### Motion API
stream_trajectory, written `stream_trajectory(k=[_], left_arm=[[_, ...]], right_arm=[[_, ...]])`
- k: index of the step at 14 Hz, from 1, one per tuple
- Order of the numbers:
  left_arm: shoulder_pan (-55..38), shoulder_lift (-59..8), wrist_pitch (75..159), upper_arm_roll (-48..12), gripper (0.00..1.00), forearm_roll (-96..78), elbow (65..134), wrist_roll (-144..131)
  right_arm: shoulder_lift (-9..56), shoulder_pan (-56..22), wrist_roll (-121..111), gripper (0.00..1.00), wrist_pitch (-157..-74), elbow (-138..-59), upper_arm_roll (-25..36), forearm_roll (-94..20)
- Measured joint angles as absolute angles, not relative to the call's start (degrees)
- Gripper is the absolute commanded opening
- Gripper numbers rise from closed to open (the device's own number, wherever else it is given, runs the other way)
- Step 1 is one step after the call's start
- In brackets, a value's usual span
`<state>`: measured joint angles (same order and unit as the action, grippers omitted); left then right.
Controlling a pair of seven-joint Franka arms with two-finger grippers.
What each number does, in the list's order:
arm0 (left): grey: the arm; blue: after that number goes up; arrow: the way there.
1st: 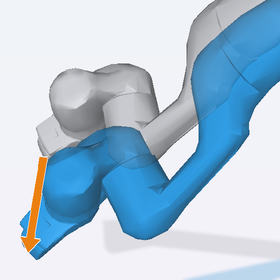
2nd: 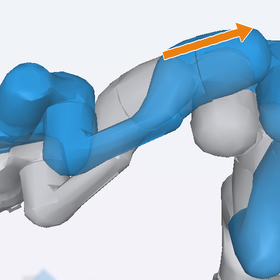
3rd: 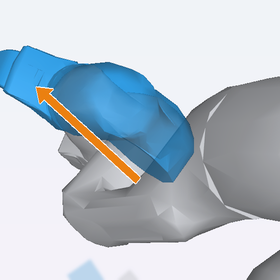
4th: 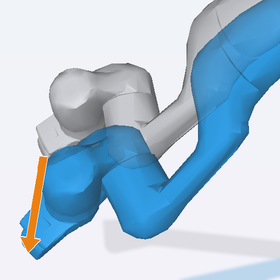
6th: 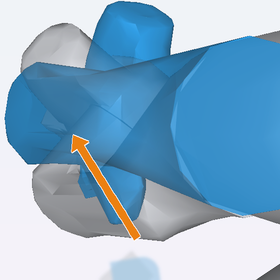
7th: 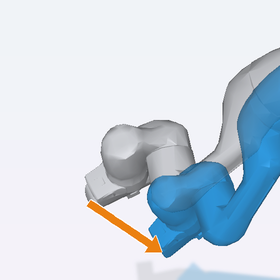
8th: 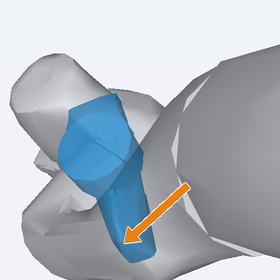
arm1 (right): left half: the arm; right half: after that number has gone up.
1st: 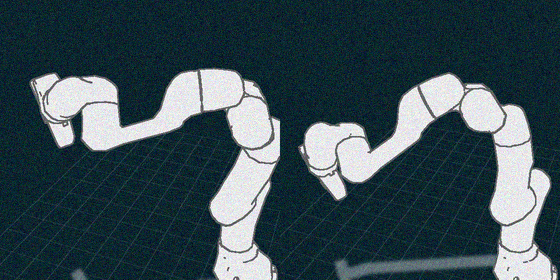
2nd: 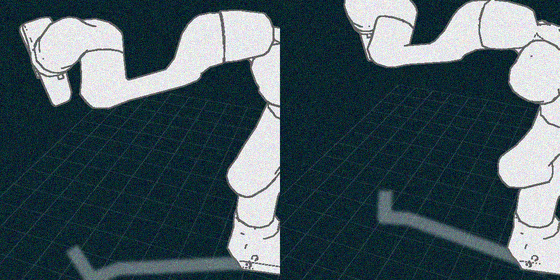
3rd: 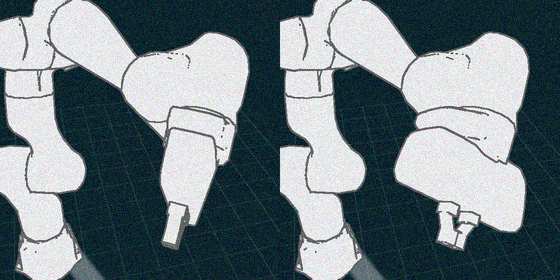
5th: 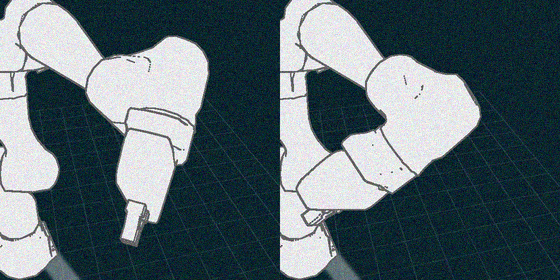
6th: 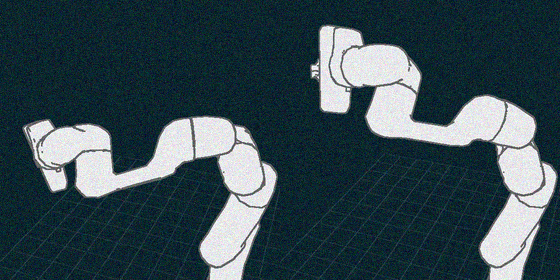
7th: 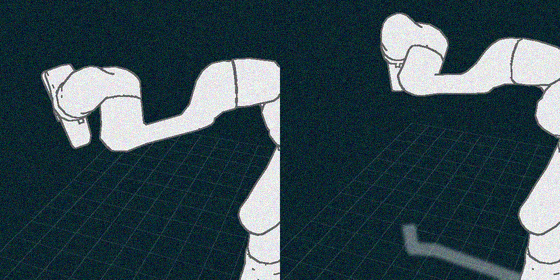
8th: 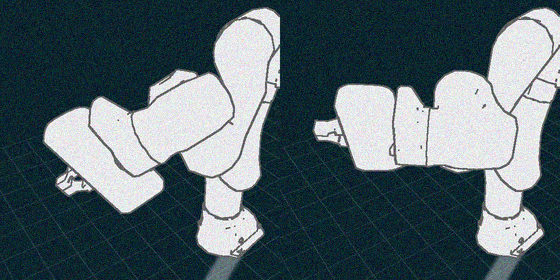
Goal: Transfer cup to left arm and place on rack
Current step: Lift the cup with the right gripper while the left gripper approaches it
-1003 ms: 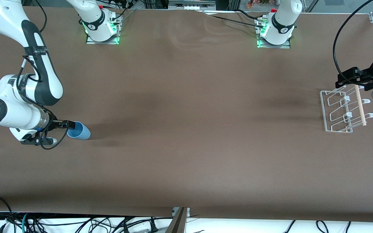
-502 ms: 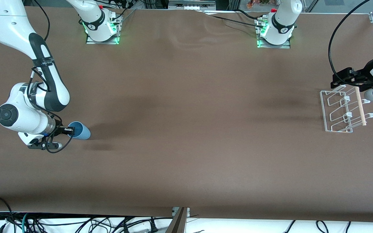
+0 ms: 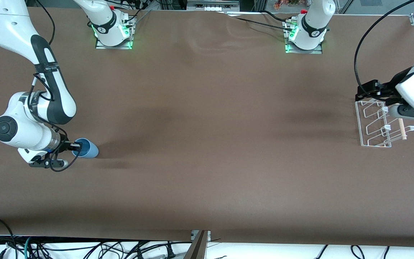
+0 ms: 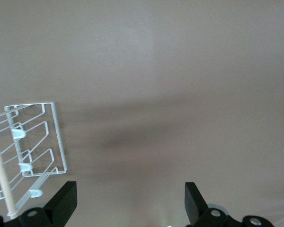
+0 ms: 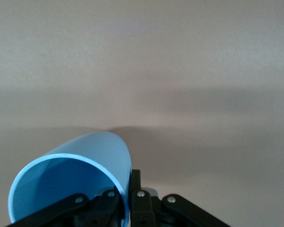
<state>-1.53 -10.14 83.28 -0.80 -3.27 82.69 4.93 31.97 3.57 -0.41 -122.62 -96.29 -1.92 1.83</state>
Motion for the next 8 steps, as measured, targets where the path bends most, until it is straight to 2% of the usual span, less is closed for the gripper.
stream_trajectory(k=[5,8], left_arm=[[-2.75,-10.24,83.33,-3.60,1.00,-8.29,82.61,6.17],[-2.70,-10.30,84.93,-3.55,1.00,-13.64,82.61,11.01]], right_arm=[[29.60,3.44,-0.27,0.00,-108.05,-90.14,-6.83,-9.25],[28.65,3.08,2.11,0.00,-106.18,-89.09,-10.06,-19.12]])
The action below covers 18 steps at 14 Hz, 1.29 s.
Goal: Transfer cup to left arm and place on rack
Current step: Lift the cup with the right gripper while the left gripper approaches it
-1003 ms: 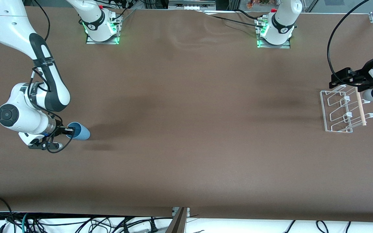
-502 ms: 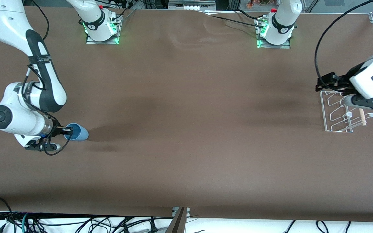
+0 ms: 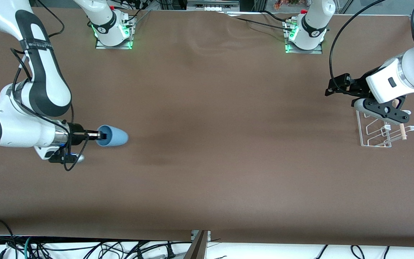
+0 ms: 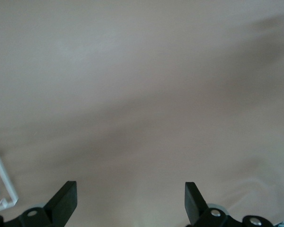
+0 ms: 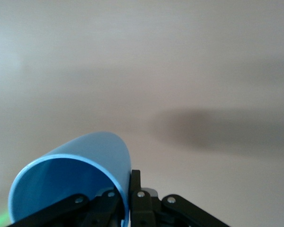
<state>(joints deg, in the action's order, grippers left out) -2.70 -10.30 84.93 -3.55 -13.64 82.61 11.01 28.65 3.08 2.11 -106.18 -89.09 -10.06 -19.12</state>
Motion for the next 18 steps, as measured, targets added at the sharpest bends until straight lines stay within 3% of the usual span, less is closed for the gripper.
stream_trajectory(k=[4,8,14,18], left_arm=[[-3.31,-11.60,89.81,-5.71,1.00,-16.92,82.64,29.56],[-3.72,-14.09,95.08,-9.32,1.00,-20.68,82.68,45.07],[-3.91,-15.44,105.07,-14.84,1.00,-20.63,85.01,63.04],[-3.92,-15.73,109.55,-17.15,1.00,-18.47,85.40,66.87]], right_arm=[[28.68,2.97,4.40,0.00,-106.92,-88.59,-16.49,-28.66],[28.90,0.95,6.80,0.00,-115.16,-88.55,-23.93,-38.22],[29.44,-12.51,7.19,0.00,-134.81,-88.12,-24.80,-45.92],[29.59,-17.51,9.62,0.00,-141.48,-85.60,-24.85,-48.20]])
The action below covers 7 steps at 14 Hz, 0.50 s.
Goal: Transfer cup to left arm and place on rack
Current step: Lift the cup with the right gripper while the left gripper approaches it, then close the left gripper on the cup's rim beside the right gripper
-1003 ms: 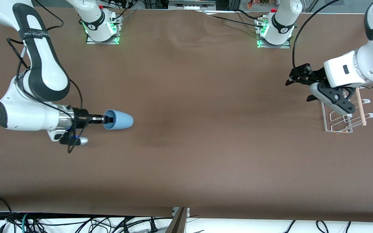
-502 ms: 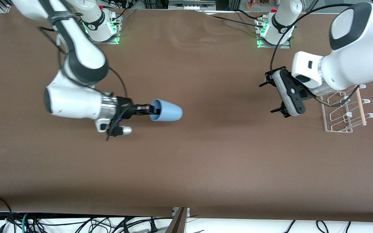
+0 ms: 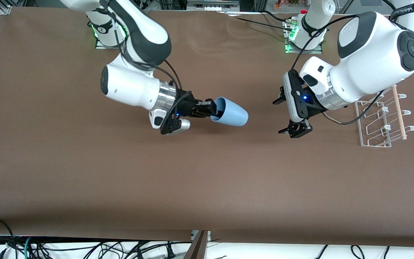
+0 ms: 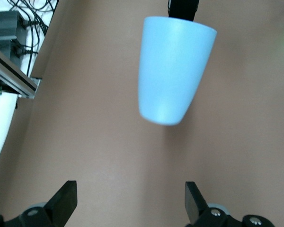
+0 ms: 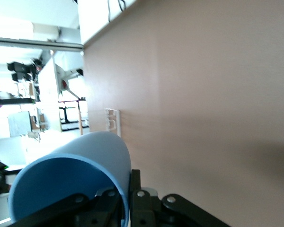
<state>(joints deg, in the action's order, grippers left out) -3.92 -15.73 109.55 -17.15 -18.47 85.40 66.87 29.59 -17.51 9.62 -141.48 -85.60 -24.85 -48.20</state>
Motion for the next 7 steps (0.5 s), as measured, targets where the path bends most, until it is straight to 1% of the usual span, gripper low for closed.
stream_trajectory(k=[3,7], left_arm=[[-3.92,-15.79,111.43,-18.19,1.00,-18.19,85.50,67.15],[-3.90,-16.22,112.74,-19.13,1.00,-17.22,85.73,68.12]], right_arm=[[29.87,-20.53,15.47,0.00,-144.90,-83.77,-24.87,-48.32],[30.54,-24.30,21.74,0.00,-151.27,-83.60,-24.55,-48.32]])
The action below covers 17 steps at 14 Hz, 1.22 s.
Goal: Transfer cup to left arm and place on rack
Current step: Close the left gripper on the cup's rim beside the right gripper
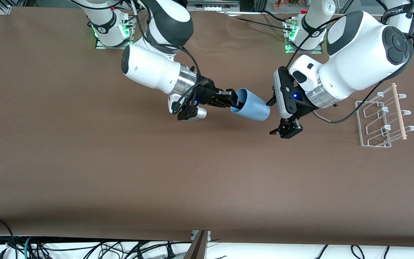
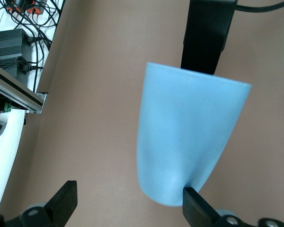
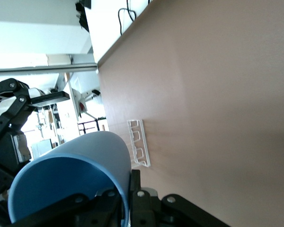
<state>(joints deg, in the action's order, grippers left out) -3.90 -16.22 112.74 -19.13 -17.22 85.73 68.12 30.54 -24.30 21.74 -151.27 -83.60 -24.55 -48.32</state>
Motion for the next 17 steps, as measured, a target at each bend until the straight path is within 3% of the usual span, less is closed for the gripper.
stream_trajectory(k=[11,17], left_arm=[[-2.30,-14.52,107.78,-20.42,1.00,-17.20,86.39,71.25],[-3.27,-15.06,111.37,-21.00,1.00,-17.20,87.44,71.47]], right_arm=[[31.06,-25.51,22.26,0.00,-153.96,-82.39,-24.04,-48.30],[31.07,-25.46,22.65,0.00,-153.97,-81.14,-24.00,-48.34]])
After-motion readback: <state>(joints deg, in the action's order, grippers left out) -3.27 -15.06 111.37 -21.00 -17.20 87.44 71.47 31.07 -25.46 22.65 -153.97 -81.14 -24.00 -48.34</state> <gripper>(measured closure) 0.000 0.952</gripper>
